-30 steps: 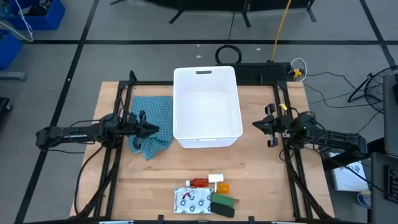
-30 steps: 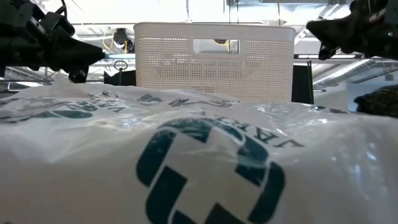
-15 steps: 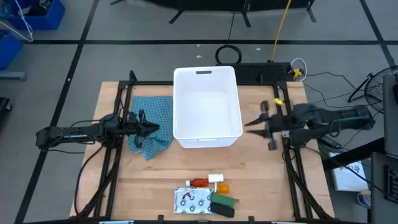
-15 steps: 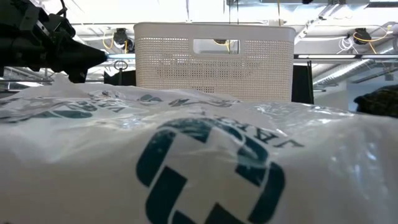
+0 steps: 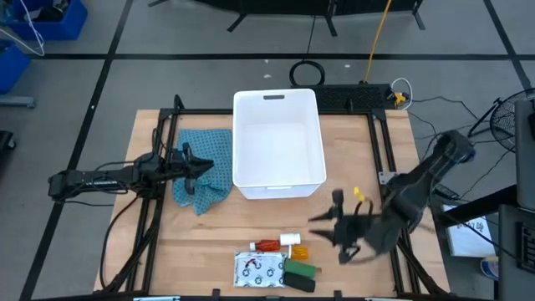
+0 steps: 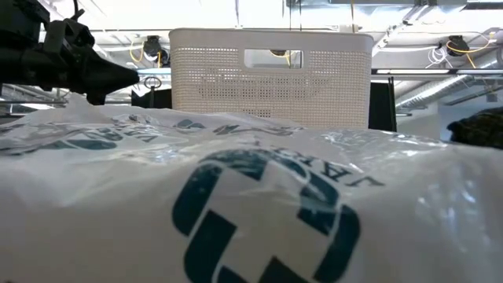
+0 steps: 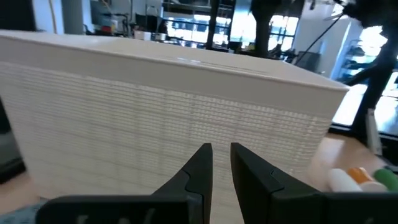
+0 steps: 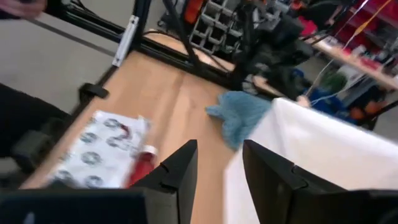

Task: Pick & place medical supplies in basket/bin
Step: Put the black bandage into the white bin

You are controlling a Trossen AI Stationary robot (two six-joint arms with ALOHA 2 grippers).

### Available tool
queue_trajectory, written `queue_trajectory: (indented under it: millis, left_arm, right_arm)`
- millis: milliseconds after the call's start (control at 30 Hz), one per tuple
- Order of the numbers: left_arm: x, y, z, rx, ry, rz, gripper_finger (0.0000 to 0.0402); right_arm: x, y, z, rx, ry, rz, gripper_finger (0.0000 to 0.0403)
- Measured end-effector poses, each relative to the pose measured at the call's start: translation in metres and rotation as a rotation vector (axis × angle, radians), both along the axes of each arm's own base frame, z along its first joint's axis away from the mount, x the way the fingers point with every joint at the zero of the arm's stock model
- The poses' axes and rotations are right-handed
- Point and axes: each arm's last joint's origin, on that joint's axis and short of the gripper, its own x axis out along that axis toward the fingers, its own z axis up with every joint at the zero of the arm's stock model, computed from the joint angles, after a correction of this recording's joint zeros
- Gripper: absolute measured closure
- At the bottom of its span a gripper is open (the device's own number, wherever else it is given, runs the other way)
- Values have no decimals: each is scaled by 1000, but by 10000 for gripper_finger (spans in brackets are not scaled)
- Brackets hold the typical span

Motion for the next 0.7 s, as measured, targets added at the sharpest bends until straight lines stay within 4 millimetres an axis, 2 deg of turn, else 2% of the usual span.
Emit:
queue_trajectory:
  millis: [233, 400, 500, 633, 700]
  left_arm:
    - [0, 1, 0, 14, 2, 19, 339]
    - [0, 1, 0, -27, -10, 21, 339]
    - [0, 1, 1, -76, -22, 19, 339]
    - [0, 0, 1, -138, -35, 14, 339]
    - [0, 0, 1, -143, -36, 12, 339]
  right_arm:
    - [11, 52, -52, 176, 103, -35, 283]
    - [18, 76, -94, 265, 184, -117, 280]
    - [22, 91, -119, 349, 262, -107, 278]
    - [27, 108, -143, 515, 367, -85, 279]
    - [26, 112, -152, 541, 407, -97, 278]
